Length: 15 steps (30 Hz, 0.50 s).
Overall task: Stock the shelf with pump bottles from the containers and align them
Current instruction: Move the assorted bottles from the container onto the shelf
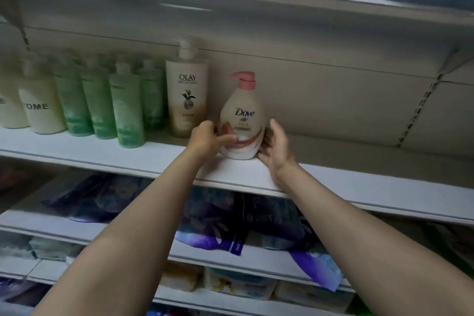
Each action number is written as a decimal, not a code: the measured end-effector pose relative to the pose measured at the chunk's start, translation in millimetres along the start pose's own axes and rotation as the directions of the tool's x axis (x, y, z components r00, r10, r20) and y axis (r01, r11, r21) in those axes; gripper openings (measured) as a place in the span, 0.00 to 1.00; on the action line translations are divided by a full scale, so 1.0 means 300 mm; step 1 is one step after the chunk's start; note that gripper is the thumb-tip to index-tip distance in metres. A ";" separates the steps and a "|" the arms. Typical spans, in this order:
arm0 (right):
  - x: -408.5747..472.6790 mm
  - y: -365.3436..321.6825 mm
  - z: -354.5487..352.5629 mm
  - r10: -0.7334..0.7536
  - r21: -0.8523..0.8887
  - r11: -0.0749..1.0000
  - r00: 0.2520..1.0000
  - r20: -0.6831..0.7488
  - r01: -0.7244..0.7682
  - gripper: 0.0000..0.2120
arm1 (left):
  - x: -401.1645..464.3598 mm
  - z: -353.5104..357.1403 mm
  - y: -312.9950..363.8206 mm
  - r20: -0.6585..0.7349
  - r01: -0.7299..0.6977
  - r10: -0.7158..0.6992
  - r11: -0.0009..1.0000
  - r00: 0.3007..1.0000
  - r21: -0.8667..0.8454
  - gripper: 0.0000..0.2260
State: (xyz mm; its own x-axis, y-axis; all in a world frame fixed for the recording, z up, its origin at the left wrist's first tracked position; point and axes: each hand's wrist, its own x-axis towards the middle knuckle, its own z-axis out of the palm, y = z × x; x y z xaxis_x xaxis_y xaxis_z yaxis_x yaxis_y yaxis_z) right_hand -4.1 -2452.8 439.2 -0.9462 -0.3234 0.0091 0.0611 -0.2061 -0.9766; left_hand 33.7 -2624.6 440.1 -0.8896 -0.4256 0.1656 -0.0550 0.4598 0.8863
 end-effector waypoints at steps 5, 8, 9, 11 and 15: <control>0.140 0.021 0.064 -0.013 0.037 0.999 0.999 -0.038 0.014 0.19 | 0.138 0.022 -0.061 -0.010 0.006 -0.006 1.000 1.000 -0.030 0.22; 0.209 0.031 0.090 -0.017 0.097 0.995 0.995 -0.095 0.027 0.15 | 0.201 0.036 -0.062 -0.019 -0.119 0.118 0.989 0.993 -0.082 0.28; 0.230 0.035 0.099 -0.020 0.118 0.992 0.994 -0.109 0.033 0.14 | 0.219 0.042 -0.065 -0.031 -0.129 0.127 0.989 0.991 -0.075 0.28; 0.270 0.048 0.111 -0.025 0.152 0.987 0.992 -0.127 0.044 0.13 | 0.242 0.055 -0.075 -0.095 -0.138 0.136 0.990 0.986 -0.016 0.26; 0.310 0.068 0.114 -0.035 0.168 0.984 0.989 -0.141 0.059 0.18 | 0.258 0.070 -0.083 -0.199 -0.137 0.155 0.985 0.968 0.102 0.24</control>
State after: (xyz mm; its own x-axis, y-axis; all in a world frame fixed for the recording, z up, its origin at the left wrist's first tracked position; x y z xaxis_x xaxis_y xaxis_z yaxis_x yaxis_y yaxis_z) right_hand -80.0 -2518.8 427.3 -0.9832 -0.1822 0.0130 0.0577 -0.3772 -0.9243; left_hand -43.3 -2652.7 421.7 -0.7794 -0.4952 0.3839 0.0220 0.5908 0.8065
